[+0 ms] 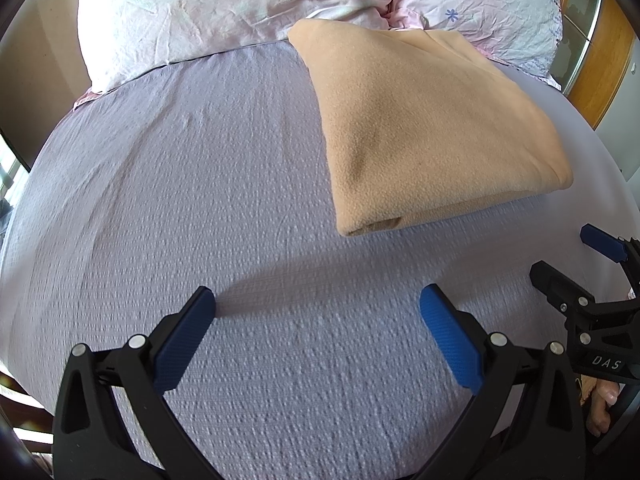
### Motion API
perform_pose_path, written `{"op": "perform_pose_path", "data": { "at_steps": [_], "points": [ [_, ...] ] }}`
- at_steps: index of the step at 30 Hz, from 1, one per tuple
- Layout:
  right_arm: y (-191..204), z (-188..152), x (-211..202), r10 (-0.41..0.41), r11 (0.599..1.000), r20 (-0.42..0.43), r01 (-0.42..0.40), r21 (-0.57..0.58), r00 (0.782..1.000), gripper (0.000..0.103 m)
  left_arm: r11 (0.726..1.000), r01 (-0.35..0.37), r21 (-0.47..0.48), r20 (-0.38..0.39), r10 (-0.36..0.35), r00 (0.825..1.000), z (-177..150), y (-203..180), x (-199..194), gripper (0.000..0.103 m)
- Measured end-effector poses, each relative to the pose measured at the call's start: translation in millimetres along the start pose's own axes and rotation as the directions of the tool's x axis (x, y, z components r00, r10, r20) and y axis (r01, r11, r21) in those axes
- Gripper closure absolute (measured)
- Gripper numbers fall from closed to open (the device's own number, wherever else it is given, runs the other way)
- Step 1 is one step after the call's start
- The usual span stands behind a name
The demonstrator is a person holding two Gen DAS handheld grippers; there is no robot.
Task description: Fold small clothes
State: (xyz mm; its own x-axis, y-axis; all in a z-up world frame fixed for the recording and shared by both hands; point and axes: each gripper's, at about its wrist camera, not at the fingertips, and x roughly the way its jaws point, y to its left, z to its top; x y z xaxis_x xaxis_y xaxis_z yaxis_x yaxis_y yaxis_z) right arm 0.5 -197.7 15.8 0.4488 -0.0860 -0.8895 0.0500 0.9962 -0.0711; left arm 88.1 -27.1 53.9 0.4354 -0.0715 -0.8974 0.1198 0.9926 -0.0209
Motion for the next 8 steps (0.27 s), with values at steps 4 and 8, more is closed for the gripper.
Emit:
{"op": "perform_pose_path", "data": {
  "at_steps": [4,8],
  "points": [
    [-0.1,-0.5,0.0,0.0,1.0,0.0,0.0,0.0,1.0,0.001,1.0,0.001,0.003,0.004,-0.001,1.0,-0.9,1.1,0.0,0.002],
    [-0.7,-0.5,0.2,0.001,1.0,0.0,-0.001,-0.002,1.0,0.001,1.0,0.001,0.004,0.009,-0.001,1.0,-0.6,1.1,-0.4,0.002]
  ]
}}
